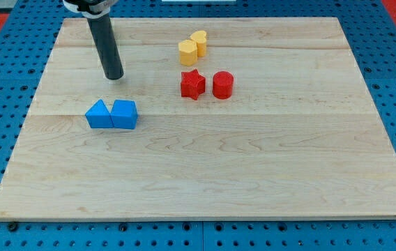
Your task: Adjust the red blocks diagonal to the yellow blocks
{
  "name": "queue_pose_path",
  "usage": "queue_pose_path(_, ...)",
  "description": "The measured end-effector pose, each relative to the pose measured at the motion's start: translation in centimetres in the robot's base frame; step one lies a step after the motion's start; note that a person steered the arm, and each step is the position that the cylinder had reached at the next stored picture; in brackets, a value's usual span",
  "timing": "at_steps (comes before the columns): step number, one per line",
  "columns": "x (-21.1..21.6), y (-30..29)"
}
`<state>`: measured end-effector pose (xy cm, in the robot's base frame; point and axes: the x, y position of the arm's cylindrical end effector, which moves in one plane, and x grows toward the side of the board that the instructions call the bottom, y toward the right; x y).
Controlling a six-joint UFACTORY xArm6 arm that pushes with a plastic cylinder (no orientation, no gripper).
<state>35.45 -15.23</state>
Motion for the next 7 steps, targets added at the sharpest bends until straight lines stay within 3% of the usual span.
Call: queue_pose_path(7,-2.1,0.0)
